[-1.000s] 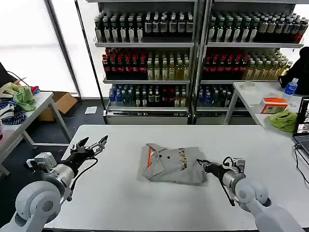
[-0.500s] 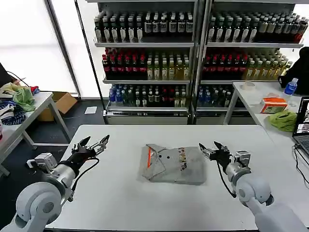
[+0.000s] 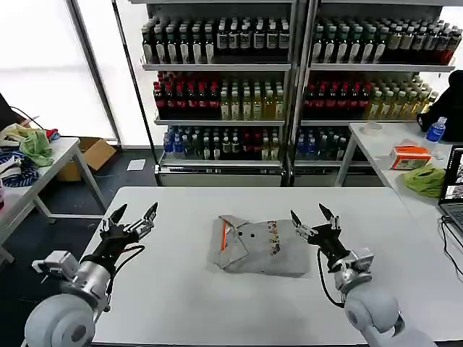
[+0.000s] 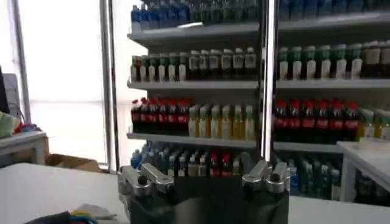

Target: Fold and organize the clothes.

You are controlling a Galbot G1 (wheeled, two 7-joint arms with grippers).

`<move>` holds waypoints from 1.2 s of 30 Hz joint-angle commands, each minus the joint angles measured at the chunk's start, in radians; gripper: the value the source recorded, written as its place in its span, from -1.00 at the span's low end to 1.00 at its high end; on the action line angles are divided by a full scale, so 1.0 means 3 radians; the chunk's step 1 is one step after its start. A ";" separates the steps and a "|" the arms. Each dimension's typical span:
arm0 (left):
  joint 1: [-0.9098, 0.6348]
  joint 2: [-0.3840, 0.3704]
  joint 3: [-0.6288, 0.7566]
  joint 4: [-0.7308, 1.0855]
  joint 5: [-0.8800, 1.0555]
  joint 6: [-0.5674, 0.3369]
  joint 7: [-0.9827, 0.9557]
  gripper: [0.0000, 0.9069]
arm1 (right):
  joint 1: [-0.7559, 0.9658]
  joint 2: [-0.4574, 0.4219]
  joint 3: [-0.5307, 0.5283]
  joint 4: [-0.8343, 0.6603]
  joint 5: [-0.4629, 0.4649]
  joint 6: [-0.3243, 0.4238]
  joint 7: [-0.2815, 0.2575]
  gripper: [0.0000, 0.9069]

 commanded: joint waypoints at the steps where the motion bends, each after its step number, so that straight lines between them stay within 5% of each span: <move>1: 0.0738 -0.0473 -0.0027 -0.0060 0.0901 -0.0902 0.0250 1.00 | -0.0919 0.0076 0.0343 0.0220 -0.0301 0.0809 -0.0164 1.00; 14: 0.1011 -0.0762 -0.0062 -0.0034 0.1237 -0.1242 0.0412 1.00 | -0.1091 0.0247 0.0247 0.0134 -0.0303 0.0848 -0.0146 1.00; 36: 0.1199 -0.0885 -0.0295 -0.0054 0.1302 -0.1232 0.0601 1.00 | -0.1472 0.0174 0.0652 0.0469 -0.0206 0.0919 -0.0203 1.00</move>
